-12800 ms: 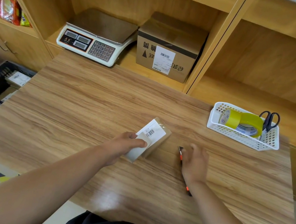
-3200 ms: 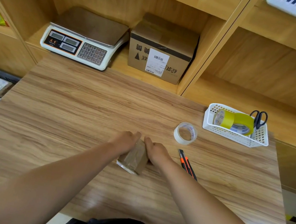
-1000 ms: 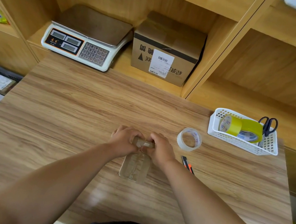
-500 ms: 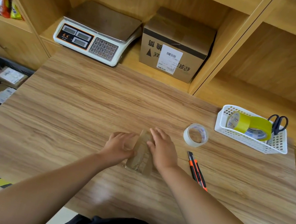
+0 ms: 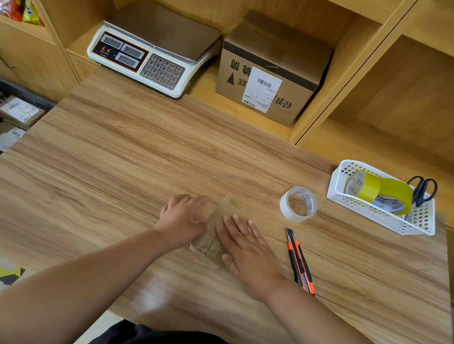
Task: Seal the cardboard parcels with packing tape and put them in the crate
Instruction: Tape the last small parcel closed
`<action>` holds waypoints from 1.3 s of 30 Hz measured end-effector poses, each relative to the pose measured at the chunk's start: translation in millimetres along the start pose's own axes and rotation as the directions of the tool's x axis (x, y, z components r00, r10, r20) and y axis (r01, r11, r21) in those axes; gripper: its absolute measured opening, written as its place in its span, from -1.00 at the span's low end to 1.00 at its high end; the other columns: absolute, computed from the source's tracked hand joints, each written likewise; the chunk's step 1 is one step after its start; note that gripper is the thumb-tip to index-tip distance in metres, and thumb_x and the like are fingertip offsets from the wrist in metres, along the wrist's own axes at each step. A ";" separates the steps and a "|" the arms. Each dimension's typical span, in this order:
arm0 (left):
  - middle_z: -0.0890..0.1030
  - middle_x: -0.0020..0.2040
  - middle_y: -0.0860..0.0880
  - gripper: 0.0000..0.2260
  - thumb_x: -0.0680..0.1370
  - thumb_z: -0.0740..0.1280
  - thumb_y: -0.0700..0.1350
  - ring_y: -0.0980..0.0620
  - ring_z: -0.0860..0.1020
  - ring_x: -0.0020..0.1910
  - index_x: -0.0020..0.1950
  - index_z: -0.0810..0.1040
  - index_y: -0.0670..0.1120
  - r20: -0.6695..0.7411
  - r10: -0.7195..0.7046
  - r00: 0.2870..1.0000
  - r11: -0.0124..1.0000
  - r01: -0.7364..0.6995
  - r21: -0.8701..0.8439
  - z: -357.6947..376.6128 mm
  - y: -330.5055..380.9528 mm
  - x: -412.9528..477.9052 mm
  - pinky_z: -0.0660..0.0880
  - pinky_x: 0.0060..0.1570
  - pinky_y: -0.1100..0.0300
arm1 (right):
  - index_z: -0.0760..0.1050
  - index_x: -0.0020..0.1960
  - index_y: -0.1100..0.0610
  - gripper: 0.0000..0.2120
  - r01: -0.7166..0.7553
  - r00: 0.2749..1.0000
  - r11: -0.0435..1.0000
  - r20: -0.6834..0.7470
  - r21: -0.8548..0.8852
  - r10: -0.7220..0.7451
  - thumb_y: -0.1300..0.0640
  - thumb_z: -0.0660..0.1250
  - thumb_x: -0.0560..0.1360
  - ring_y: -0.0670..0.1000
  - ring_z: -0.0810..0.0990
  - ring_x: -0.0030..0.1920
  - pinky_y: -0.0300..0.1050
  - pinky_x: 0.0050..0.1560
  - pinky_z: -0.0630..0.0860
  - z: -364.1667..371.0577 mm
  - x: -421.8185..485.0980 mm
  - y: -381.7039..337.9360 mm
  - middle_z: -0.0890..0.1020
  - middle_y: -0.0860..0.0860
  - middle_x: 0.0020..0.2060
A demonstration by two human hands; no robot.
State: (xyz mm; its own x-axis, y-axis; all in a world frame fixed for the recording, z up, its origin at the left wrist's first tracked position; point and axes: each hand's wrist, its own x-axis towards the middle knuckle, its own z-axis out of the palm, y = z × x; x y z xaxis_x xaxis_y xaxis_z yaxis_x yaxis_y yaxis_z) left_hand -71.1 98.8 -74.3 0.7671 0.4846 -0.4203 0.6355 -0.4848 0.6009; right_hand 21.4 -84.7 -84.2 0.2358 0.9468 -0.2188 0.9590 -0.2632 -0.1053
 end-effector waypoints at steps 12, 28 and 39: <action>0.35 0.40 0.14 -0.63 0.57 0.29 0.00 0.09 0.01 0.50 0.39 0.42 0.13 0.106 0.028 0.994 0.998 -0.022 -0.052 -4.5 4.8 -5.5 -0.01 0.41 0.07 | 0.25 0.43 -0.19 -0.55 0.005 1.000 0.996 0.014 -0.084 -0.004 -0.13 -0.01 0.55 0.03 0.31 0.41 0.11 0.38 0.19 -11.8 -4.6 -1.3 0.40 -0.02 0.39; 0.38 0.34 0.06 -0.62 0.50 0.34 0.03 0.03 0.25 0.40 0.31 0.48 0.21 0.109 -0.040 0.993 0.987 0.057 -0.153 5.9 -7.7 1.5 0.29 0.37 -0.03 | 0.02 0.56 0.05 -0.34 -0.499 0.836 0.545 0.208 0.674 0.509 -0.06 0.24 0.58 -0.04 0.19 0.48 -0.18 0.43 0.14 -15.2 -4.9 17.6 0.21 -0.02 0.51; 0.44 0.24 0.09 -0.33 0.40 0.40 -0.06 0.07 0.52 0.08 0.47 0.24 0.13 0.034 0.118 0.992 0.986 -0.113 -0.123 2.4 27.2 -21.1 0.48 -0.05 0.21 | 0.53 0.09 0.01 -0.70 -0.333 0.766 0.490 -0.072 0.806 0.638 0.16 0.48 0.38 -0.10 0.52 0.01 -0.13 0.08 0.46 -22.7 -2.9 -5.7 0.59 -0.11 -0.03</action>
State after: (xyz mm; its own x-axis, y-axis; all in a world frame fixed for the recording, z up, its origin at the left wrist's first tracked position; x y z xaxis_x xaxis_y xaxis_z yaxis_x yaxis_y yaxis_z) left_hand -69.8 73.6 -50.7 0.8394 0.3988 -0.3692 0.5289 -0.4430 0.7239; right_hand 18.7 -81.7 -61.0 0.8042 0.5708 -0.1653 0.2644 -0.5928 -0.7607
